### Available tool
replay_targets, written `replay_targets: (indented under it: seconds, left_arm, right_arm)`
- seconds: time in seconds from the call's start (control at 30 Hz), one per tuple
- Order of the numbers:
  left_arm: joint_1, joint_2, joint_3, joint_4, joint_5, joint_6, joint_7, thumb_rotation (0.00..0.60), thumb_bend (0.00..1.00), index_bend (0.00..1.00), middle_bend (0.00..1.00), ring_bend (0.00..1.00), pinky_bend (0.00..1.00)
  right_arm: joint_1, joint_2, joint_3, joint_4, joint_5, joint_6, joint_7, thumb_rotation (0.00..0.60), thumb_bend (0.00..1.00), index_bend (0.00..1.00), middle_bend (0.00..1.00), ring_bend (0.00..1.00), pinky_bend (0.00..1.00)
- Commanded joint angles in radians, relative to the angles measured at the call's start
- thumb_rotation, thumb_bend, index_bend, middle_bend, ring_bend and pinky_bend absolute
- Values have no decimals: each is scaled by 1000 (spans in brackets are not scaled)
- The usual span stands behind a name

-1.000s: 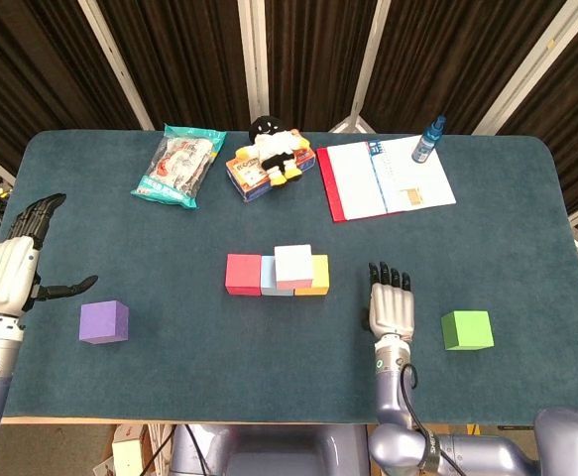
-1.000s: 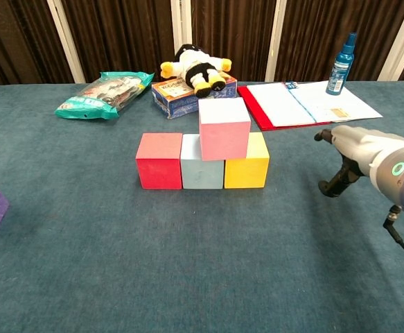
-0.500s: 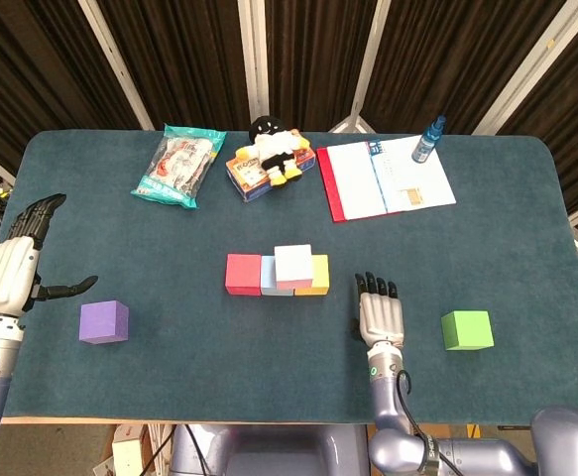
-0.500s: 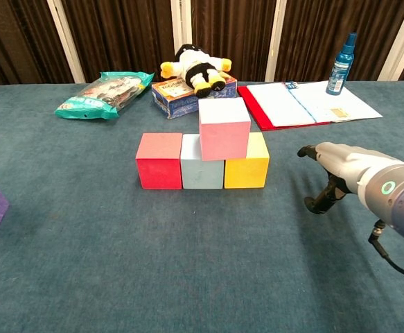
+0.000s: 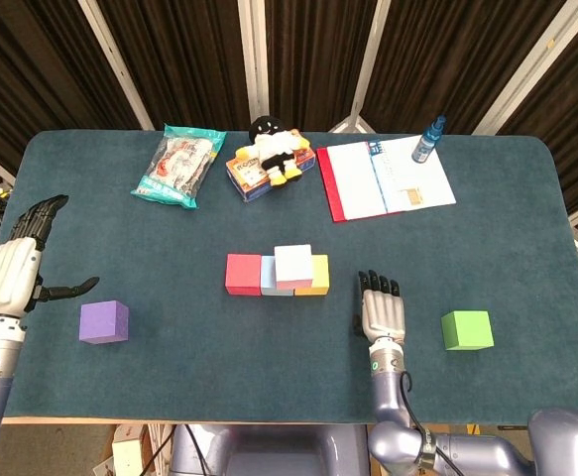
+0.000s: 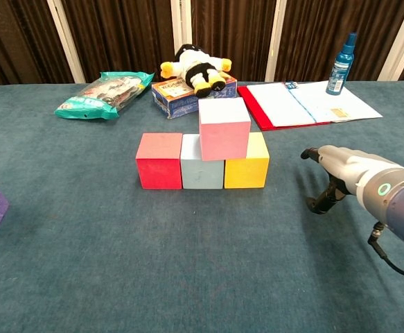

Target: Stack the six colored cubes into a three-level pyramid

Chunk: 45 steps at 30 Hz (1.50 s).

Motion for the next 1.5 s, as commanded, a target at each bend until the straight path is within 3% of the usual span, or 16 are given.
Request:
replay_targets:
  seconds: [0.03,1.5]
  left_arm:
    - [0,-1,0,-1,0,0,2,600,48,0,47,0,0]
    - [-2,-2,-2,5,-9,-5,-2,600,48,0,47,0,0]
  right_arm:
    - [1,-1,-1,2,-3,-11,7,600,473,0,36,0,0]
    - [42,-56,-2,40,-39,-63,48,600,473,0,36,0,0]
